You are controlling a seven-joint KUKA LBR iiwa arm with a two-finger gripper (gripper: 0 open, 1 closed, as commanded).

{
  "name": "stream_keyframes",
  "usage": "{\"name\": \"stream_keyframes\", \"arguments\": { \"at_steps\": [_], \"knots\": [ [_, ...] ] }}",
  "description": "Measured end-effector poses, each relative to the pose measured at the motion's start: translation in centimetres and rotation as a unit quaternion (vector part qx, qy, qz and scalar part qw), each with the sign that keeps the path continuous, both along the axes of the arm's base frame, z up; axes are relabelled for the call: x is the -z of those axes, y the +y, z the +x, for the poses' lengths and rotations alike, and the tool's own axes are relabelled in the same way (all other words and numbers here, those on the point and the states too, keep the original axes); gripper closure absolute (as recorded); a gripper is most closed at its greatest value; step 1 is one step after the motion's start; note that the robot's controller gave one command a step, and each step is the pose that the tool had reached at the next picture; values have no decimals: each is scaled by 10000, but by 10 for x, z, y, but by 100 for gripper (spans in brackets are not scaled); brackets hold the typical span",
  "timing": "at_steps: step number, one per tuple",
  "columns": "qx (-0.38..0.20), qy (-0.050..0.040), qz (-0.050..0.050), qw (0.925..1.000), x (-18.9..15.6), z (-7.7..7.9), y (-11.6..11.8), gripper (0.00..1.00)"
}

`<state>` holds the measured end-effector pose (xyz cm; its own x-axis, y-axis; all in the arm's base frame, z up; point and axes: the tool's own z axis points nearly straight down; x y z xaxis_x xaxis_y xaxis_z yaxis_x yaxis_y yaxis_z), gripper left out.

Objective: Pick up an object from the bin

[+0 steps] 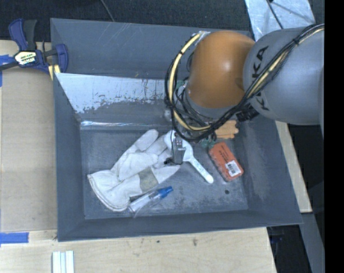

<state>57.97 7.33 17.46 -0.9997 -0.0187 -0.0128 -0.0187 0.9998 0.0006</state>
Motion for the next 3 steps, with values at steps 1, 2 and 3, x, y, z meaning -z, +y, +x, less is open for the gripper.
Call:
{"name": "stream_keyframes", "arguments": {
  "at_steps": [1,2,3],
  "knots": [
    [-233,36,-2,9997,56,15,5,0],
    [-633,4,1,9980,100,45,18,100],
    [-631,5,2,9980,100,45,18,100]
  ]
}}
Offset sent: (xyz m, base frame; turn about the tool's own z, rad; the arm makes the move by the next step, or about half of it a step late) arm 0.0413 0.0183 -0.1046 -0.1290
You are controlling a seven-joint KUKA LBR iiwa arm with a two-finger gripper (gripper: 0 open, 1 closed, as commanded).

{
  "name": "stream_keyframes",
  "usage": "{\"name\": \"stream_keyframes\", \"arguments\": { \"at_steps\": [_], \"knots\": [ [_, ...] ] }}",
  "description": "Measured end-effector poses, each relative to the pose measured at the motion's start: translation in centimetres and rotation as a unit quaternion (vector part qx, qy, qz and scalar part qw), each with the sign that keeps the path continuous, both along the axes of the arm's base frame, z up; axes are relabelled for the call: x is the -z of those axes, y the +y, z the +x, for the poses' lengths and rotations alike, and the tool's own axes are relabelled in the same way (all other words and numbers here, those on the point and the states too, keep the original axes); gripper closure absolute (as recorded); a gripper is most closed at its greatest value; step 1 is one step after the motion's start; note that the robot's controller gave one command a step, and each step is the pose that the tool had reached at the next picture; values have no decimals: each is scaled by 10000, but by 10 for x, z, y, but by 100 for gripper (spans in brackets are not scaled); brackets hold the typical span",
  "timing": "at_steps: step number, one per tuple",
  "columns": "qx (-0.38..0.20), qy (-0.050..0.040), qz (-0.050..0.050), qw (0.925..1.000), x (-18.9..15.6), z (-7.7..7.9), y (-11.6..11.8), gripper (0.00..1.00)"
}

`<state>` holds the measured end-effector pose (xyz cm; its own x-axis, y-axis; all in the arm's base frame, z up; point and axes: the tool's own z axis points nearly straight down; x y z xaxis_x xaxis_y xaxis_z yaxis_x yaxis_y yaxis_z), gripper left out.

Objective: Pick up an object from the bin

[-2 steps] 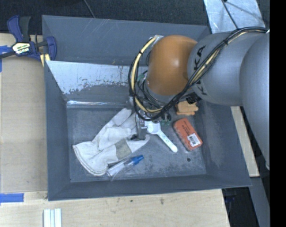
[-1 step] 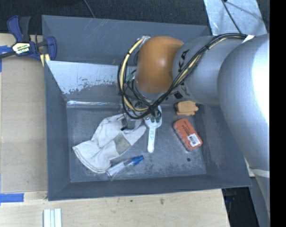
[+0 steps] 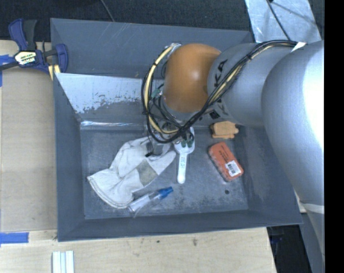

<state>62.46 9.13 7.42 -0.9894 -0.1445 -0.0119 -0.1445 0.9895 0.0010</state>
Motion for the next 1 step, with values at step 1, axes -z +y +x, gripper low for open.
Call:
{"name": "stream_keyframes", "arguments": {
  "at_steps": [1],
  "knots": [
    [-61,3,-9,10000,-180,-20,-2,100]
  ]
}}
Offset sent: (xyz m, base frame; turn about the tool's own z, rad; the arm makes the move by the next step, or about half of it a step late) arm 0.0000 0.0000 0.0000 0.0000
